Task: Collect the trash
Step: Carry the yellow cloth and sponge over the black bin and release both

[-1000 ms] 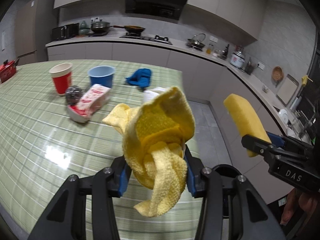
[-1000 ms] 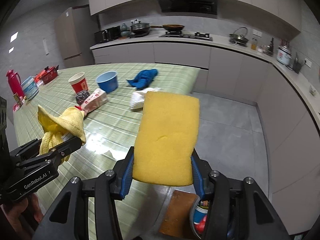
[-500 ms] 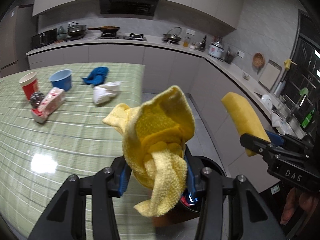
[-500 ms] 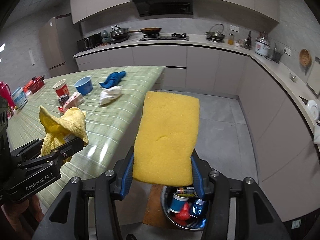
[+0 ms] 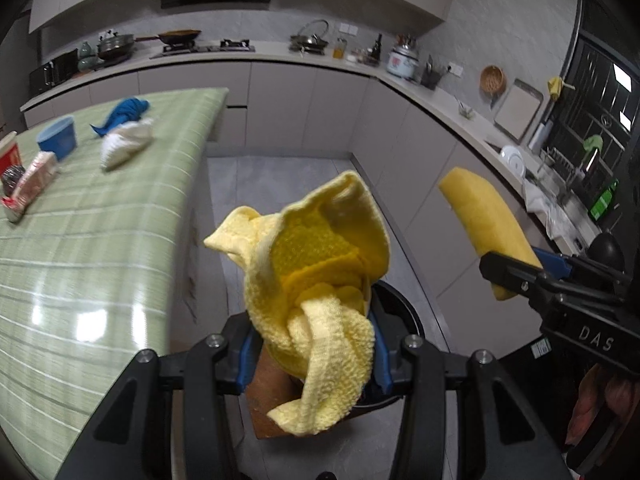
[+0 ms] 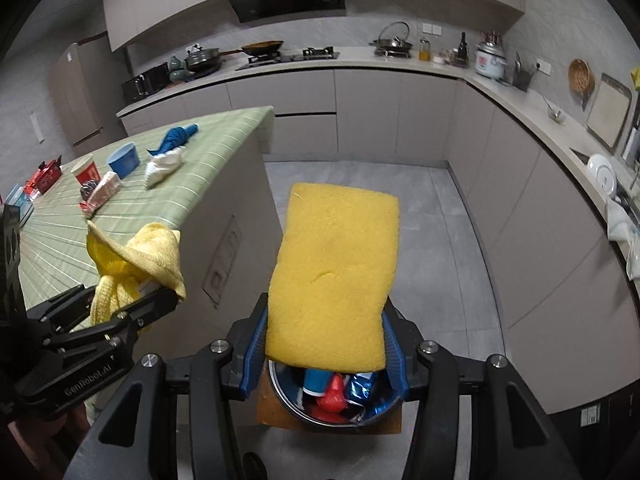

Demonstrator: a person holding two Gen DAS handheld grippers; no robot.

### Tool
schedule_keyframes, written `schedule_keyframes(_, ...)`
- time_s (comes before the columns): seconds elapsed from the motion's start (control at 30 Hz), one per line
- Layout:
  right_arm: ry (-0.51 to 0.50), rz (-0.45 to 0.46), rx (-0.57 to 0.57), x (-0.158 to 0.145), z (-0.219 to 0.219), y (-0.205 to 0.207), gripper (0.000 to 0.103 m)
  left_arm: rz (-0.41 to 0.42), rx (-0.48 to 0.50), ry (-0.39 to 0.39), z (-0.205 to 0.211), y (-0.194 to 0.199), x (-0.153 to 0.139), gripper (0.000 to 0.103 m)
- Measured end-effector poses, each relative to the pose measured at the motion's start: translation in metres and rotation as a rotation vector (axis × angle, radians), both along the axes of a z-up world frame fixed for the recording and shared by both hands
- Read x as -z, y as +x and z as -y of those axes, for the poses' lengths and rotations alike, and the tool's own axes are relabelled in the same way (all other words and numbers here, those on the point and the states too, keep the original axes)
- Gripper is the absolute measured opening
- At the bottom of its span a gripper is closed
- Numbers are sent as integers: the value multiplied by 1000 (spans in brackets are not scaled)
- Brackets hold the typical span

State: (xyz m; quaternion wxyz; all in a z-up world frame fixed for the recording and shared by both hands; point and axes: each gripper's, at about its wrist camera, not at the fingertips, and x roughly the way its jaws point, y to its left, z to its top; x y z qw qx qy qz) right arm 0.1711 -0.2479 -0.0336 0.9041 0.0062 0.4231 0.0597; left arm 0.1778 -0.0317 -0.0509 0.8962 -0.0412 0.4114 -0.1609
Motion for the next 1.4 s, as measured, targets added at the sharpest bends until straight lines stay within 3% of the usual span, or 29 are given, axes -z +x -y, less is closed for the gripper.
schedule_keyframes(0.33, 26, -70, 15, 41, 35, 4, 52, -84, 27, 21, 46, -1, 39, 47)
schedule_keyframes(0.67, 54, -196, -5, 116, 61, 24, 52, -196, 8, 65, 80, 8, 103, 47)
schedule_keyframes(0.87, 76, -255, -35, 157, 66, 42, 53, -240, 2, 84, 95, 13, 131, 47)
schedule_keyframes(1.13, 93, -294, -78, 184, 60, 64, 53, -267, -21, 98, 103, 16, 152, 48)
schedule_keyframes(1.2, 112, -314, -101, 189, 59, 69, 57, -264, -35, 96, 106, 17, 154, 53)
schedule_keyframes(1.27, 82, -296, -80, 190, 61, 74, 67, -223, -81, 127, 103, 12, 150, 100)
schedule_keyframes(1.3, 75, -271, -50, 185, 68, 75, 88, -204, -95, 132, 103, 9, 147, 103)
schedule_keyframes(1.33, 94, -249, -20, 180, 75, 75, 95, -182, -101, 128, 99, 5, 142, 102)
schedule_keyframes(1.4, 127, -238, 35, 174, 88, 78, 95, -176, -100, 142, 99, 2, 135, 102)
